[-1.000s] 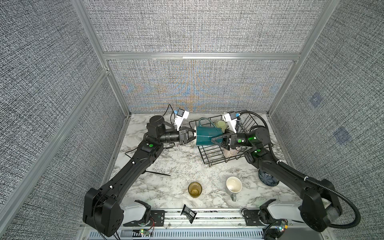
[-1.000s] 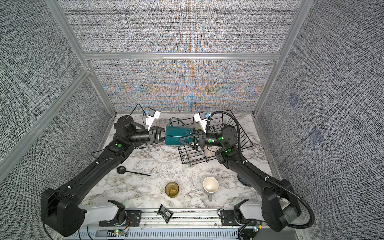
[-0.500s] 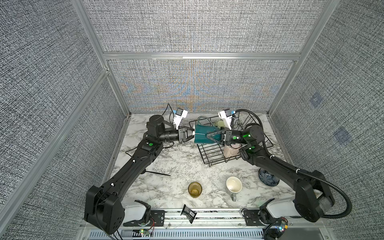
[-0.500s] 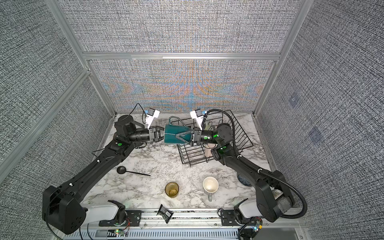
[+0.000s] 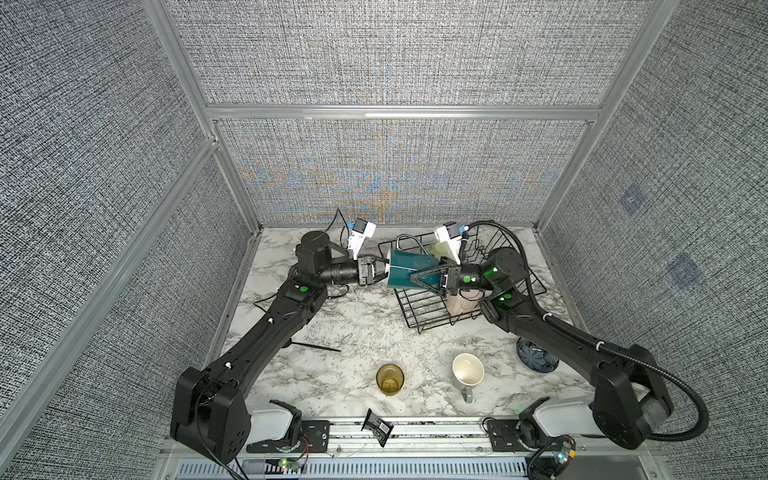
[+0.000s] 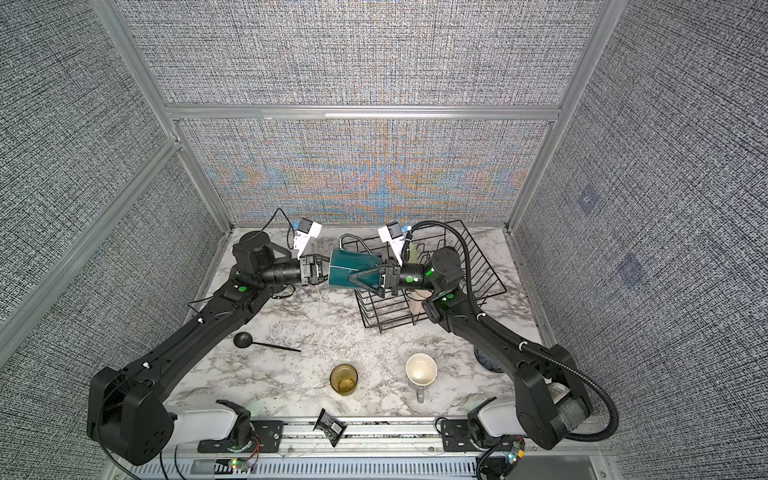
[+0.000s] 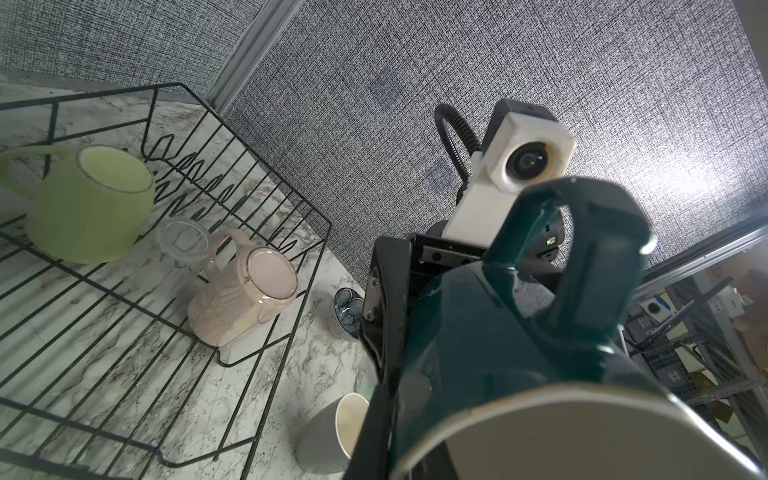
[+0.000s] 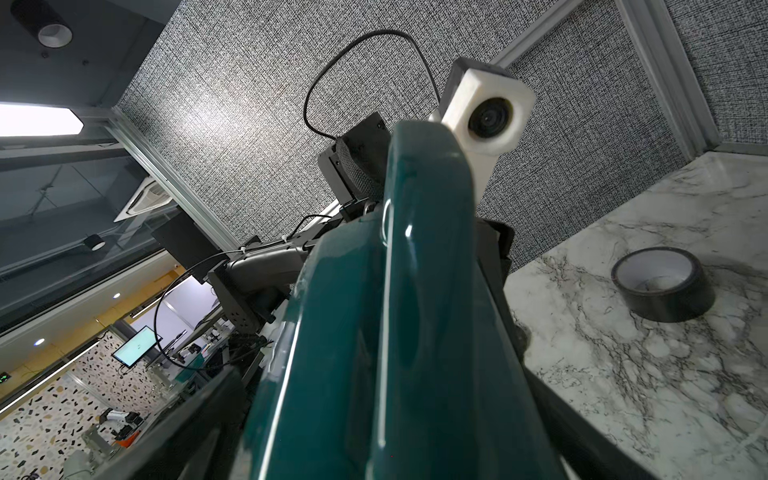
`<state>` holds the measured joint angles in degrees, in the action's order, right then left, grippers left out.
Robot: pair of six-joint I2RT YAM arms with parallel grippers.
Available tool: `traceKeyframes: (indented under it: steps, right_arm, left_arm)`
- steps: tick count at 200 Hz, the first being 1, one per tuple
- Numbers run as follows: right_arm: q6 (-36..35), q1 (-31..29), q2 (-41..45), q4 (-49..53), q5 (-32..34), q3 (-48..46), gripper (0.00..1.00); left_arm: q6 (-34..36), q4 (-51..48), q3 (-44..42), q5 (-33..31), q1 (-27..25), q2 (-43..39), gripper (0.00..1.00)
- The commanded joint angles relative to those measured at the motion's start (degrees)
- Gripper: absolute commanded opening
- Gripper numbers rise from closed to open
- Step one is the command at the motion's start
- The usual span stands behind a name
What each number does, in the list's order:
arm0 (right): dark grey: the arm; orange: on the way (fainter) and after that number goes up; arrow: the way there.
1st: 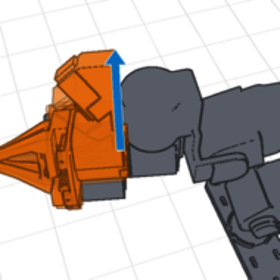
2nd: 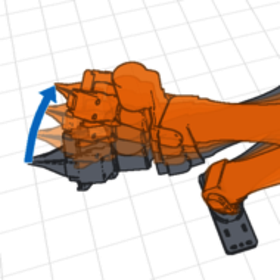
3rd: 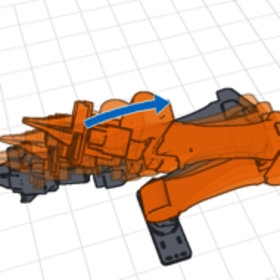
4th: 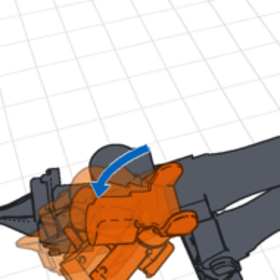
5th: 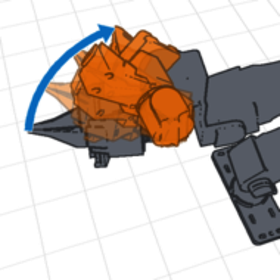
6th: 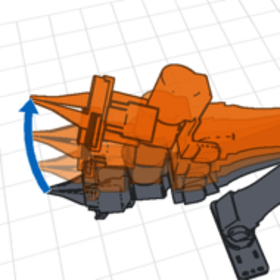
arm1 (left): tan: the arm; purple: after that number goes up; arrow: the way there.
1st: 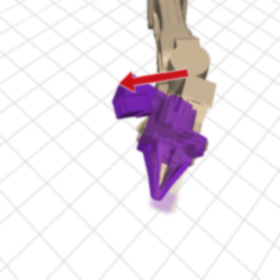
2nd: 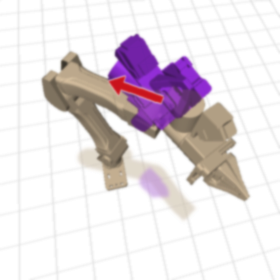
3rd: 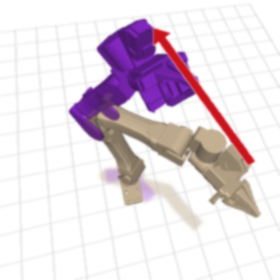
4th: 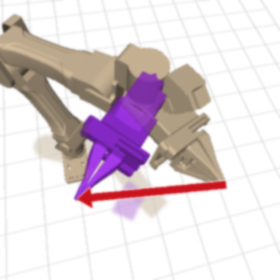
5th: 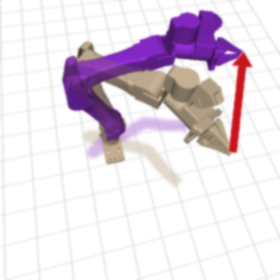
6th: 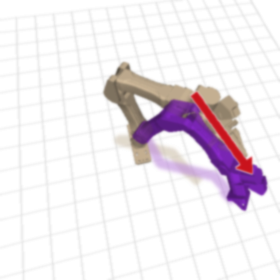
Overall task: Load the cups into the dish rack
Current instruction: 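Grasp the dark green mug's base with the right gripper while the left holds it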
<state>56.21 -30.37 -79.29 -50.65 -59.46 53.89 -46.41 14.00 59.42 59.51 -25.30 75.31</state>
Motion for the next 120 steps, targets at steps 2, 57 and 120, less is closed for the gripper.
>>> traceKeyframes:
  steps: [2,57,120]
  right_arm:
    - [-0.86,-1.45,-0.37,-0.21,-2.41,-0.14,0.98]
    - [3.33,-1.45,-2.58,-4.57,-2.06,0.75,0.86]
    - [13.36,-1.44,-5.07,-11.79,-1.94,2.05,0.99]
  left_arm:
    - [-1.66,5.63,-0.03,-1.36,-0.63,-0.16,0.00]
    - [-1.40,4.11,0.16,-2.02,-0.64,0.37,0.00]
    - [0.15,3.19,-0.10,-2.30,-0.63,0.28,0.00]
